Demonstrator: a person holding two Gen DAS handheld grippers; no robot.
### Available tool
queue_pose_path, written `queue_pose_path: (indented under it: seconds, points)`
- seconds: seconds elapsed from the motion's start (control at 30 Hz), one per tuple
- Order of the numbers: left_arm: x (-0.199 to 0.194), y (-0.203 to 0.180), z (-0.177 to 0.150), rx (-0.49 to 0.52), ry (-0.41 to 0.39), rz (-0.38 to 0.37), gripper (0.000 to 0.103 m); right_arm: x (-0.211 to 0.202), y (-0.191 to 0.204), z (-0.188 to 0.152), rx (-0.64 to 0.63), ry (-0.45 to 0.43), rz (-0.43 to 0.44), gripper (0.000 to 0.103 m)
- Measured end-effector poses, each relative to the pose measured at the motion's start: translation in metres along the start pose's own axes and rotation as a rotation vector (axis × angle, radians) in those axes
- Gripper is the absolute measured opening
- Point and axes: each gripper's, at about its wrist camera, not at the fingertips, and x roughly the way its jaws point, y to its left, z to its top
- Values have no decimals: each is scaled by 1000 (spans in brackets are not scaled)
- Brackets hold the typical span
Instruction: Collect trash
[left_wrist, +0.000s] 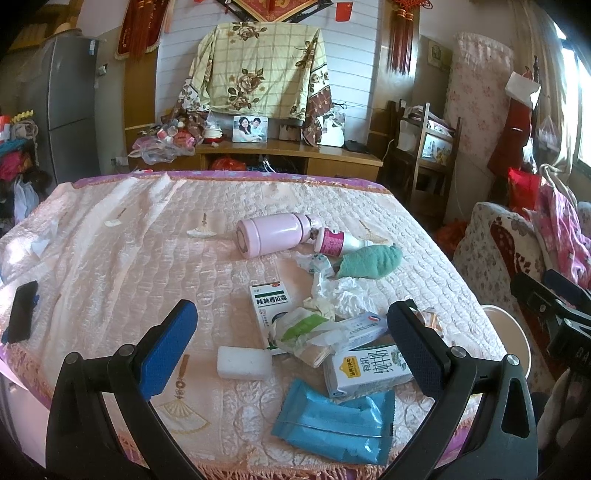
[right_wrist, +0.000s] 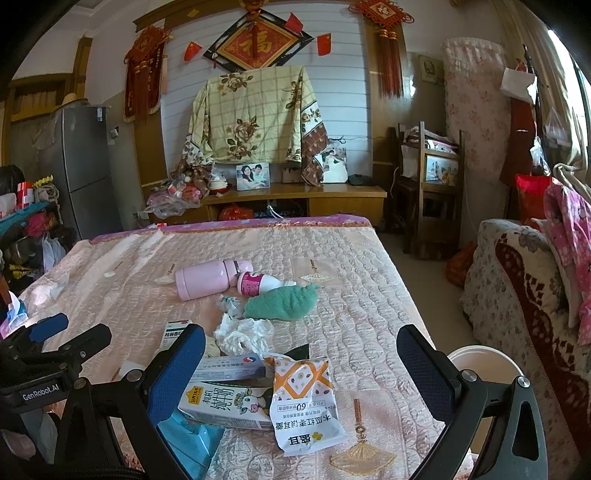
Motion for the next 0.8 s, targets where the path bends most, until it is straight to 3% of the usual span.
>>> queue_pose_path:
  seconds: [0.8]
  points:
    - [0,2,1,2,4,-2,102,2,-6,-3,13,-2,10,103]
